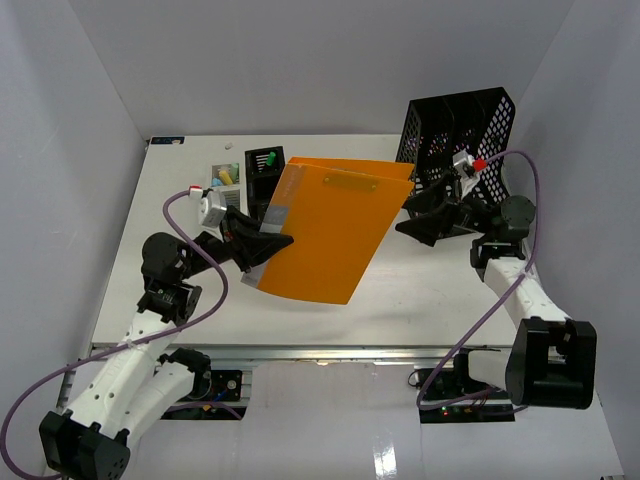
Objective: Organize the desk
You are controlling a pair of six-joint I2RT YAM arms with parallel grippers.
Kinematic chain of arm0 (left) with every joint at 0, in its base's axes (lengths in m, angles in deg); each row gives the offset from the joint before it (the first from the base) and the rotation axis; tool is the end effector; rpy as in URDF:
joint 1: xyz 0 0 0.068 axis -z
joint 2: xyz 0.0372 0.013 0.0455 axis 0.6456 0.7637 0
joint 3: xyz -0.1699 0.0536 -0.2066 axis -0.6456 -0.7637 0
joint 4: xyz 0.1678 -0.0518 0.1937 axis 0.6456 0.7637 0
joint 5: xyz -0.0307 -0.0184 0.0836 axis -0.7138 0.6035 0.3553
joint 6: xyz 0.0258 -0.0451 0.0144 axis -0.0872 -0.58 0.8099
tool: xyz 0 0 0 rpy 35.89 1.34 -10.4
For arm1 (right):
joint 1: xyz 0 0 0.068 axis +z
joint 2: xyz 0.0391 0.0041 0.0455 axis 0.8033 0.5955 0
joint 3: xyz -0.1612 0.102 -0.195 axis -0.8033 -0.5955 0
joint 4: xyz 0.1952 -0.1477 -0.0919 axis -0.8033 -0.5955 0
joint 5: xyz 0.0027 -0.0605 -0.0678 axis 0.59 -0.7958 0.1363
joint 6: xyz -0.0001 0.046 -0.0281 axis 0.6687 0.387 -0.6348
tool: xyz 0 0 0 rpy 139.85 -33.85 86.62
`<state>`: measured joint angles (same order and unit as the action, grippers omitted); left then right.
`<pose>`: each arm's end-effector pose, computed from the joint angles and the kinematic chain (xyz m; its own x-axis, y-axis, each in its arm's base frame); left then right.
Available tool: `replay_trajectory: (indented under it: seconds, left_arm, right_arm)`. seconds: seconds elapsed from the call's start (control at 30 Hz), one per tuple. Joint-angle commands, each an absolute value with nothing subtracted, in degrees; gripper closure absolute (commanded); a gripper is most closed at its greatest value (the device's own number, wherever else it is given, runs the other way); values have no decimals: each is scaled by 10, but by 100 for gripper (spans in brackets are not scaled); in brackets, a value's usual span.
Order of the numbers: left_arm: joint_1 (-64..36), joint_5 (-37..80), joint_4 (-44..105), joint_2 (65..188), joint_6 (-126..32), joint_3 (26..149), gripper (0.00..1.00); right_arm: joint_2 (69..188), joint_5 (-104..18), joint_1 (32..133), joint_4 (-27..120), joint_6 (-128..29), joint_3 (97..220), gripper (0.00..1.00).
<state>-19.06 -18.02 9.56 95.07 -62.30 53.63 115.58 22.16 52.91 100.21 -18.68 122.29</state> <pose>0.1500 -0.0863 0.3643 -0.1540 -0.2697 -0.9506 0.9330 0.2770 -0.2297 0.2423 0.0317 0.3299 -0.1946 0.1873 -0.9628 -0.9386 0.2496 0.2382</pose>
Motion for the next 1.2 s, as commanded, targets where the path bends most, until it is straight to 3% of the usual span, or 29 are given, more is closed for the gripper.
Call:
replay_trajectory:
  seconds: [0.0, 0.07, 0.63, 0.9, 1.17]
  left_arm:
    - [-192, -194, 8, 958, -674, 543, 100]
    - [-192, -197, -4, 962, -681, 540, 100]
    - [-193, -143, 29, 991, -663, 575, 100]
    - [-193, -99, 43, 958, -676, 592, 100]
    - [-193, -51, 75, 941, -661, 609, 100]
  right_arm:
    - [1202, 207, 553, 1431, 131, 1224, 10]
    - [1234, 220, 565, 1552, 221, 1239, 9]
    - [1156, 293, 641, 1545, 119, 1242, 7]
    - [1094, 240, 607, 1143, -182, 1261, 10]
    - [1088, 254, 607, 1140, -178, 1266, 10]
